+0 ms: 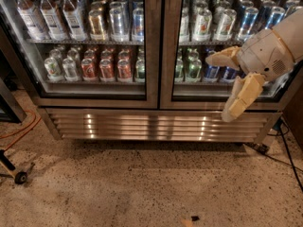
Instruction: Open left fridge door
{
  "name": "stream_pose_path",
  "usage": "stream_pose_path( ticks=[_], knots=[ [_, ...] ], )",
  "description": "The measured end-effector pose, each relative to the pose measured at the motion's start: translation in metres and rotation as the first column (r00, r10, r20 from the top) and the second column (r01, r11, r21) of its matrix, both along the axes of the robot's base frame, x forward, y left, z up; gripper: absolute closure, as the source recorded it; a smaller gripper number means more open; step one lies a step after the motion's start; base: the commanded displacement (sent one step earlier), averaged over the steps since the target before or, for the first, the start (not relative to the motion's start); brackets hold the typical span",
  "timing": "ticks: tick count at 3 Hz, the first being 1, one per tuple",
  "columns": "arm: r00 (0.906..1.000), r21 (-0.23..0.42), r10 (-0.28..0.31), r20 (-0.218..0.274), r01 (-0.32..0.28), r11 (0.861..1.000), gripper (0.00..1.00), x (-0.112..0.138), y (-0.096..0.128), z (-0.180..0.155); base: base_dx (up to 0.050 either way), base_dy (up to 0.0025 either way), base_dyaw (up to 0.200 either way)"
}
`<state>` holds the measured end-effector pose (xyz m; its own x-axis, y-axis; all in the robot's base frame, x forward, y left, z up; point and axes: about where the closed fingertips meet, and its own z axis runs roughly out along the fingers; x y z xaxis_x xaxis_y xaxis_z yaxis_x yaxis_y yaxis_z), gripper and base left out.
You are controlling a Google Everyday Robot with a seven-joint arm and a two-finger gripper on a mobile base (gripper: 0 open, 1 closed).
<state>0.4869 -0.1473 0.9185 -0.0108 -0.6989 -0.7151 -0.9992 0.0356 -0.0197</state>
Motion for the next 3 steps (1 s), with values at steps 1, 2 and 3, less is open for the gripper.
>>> stream_pose_path(
  ticks=[1, 2, 3],
  knots=[
    [0.9988, 0.023, 0.048, 0.007, -0.049, 0.999, 0.00, -0.008, 0.036, 0.004, 0.000, 0.00000, 0.000],
    [0.9923, -0.003, 0.122, 0.024, -0.122, 0.993, 0.00, -0.024, 0.098, 0.012, 0.000, 0.00000, 0.000],
    [0.9921, -0.003, 0.123, 0.024, -0.123, 0.992, 0.00, -0.024, 0.099, 0.012, 0.000, 0.00000, 0.000]
  ],
)
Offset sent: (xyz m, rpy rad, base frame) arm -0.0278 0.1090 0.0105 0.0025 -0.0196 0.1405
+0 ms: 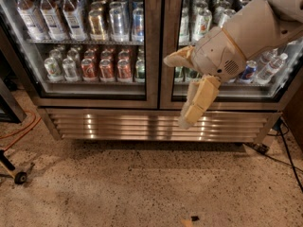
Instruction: Open left fridge door
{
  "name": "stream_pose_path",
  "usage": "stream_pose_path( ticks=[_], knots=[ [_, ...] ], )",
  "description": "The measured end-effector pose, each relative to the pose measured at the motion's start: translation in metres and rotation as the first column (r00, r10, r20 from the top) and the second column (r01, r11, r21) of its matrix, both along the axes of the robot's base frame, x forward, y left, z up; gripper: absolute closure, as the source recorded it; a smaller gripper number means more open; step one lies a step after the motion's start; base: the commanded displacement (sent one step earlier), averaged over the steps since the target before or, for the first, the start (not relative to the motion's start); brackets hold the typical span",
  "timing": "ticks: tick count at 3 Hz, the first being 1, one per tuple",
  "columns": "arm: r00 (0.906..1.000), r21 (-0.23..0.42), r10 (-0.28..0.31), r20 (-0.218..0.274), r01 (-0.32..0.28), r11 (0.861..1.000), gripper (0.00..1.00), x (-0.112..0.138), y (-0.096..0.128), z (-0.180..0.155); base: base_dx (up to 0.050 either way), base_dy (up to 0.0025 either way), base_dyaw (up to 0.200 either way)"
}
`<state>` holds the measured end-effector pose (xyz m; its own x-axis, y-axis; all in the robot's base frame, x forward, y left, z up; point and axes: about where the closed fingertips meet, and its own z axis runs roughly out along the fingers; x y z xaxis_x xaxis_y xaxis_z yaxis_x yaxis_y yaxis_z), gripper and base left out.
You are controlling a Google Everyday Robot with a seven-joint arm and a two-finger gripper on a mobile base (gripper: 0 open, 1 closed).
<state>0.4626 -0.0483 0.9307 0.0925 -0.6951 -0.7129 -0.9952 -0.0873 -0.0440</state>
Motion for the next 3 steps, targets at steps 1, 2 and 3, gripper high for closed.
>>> stream_pose_path(
  ticks=[1, 2, 3],
  knots=[
    [0.9987, 0.122, 0.046, -0.021, -0.043, 0.992, 0.00, 0.001, -0.006, 0.001, 0.000, 0.00000, 0.000],
    [0.9849, 0.389, 0.173, -0.016, -0.153, 0.909, 0.00, 0.002, -0.020, 0.004, 0.000, 0.00000, 0.000],
    [0.9817, 0.465, 0.188, -0.030, -0.153, 0.872, 0.00, 0.007, -0.016, 0.006, 0.000, 0.00000, 0.000]
  ],
)
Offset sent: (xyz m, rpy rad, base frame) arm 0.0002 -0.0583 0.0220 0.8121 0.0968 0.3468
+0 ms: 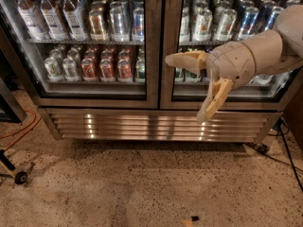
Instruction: Open left fridge door
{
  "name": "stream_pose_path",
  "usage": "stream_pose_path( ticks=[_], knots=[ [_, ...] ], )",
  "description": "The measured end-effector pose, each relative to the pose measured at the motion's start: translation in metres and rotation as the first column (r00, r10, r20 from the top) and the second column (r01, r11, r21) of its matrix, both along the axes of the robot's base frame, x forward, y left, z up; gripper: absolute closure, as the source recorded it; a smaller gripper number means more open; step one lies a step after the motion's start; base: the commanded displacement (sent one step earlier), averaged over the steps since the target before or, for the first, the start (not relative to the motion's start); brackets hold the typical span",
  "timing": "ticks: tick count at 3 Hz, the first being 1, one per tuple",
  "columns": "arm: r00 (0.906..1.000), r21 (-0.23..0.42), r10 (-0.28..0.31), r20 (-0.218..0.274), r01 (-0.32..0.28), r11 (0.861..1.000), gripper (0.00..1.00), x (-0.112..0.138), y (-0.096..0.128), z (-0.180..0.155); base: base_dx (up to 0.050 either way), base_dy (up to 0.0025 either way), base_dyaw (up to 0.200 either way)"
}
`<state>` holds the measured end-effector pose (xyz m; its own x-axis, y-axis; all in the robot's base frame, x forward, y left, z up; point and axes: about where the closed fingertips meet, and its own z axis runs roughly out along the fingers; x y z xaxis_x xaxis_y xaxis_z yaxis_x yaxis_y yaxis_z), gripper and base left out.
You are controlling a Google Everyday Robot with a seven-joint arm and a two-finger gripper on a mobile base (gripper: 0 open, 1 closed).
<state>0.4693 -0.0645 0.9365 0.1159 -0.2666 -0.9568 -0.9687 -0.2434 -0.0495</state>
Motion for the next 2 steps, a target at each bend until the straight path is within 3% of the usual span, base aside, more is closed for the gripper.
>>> stream_pose_path(
  ticks=[1, 2],
  knots=[
    [1.0000, 0.000, 0.000, 0.000, 0.000, 1.000, 0.00, 0.0000, 0.0000, 0.0000, 0.000, 0.00000, 0.000],
    [0.9949, 0.053, 0.005, -0.101, 0.000, 0.999, 0.00, 0.0041, 0.0005, -0.0014, 0.000, 0.00000, 0.000]
  ],
)
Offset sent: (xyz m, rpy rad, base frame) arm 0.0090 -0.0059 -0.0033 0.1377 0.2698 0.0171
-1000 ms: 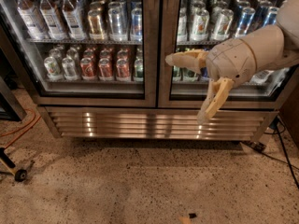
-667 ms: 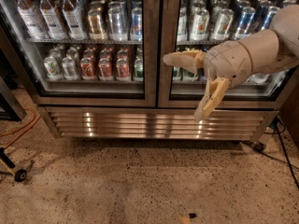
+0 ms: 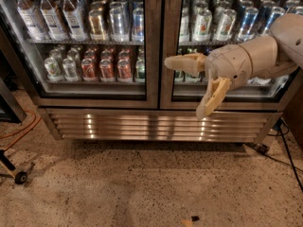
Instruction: Open left fridge door
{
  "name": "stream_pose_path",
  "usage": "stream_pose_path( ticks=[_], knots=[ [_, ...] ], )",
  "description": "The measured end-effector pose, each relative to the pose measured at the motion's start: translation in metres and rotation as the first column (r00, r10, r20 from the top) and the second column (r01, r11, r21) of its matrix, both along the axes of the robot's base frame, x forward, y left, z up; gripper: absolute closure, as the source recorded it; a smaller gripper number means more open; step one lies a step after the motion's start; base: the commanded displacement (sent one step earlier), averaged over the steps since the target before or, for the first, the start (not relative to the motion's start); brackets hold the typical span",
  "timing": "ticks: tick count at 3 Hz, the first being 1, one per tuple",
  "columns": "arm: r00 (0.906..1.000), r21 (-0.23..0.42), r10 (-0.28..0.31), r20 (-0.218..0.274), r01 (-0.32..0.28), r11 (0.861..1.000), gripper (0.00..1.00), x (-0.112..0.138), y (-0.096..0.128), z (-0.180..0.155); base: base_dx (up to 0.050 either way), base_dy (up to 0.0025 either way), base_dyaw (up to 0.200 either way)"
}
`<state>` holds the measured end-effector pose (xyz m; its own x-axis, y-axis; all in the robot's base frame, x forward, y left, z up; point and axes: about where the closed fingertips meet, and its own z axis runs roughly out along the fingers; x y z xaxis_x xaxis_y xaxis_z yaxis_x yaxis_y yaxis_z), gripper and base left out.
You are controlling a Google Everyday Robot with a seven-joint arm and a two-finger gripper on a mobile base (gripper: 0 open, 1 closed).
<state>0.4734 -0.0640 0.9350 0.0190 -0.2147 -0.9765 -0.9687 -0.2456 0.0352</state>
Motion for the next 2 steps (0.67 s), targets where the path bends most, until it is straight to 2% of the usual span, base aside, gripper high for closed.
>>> stream_pose_path(
  ticks=[1, 2],
  knots=[
    [0.9916, 0.066, -0.007, -0.129, 0.016, 0.998, 0.00, 0.0067, -0.0022, 0.0008, 0.000, 0.00000, 0.000],
    [0.9903, 0.071, -0.009, -0.139, 0.019, 0.997, 0.00, 0.0075, -0.0010, 0.0024, 0.000, 0.00000, 0.000]
  ],
)
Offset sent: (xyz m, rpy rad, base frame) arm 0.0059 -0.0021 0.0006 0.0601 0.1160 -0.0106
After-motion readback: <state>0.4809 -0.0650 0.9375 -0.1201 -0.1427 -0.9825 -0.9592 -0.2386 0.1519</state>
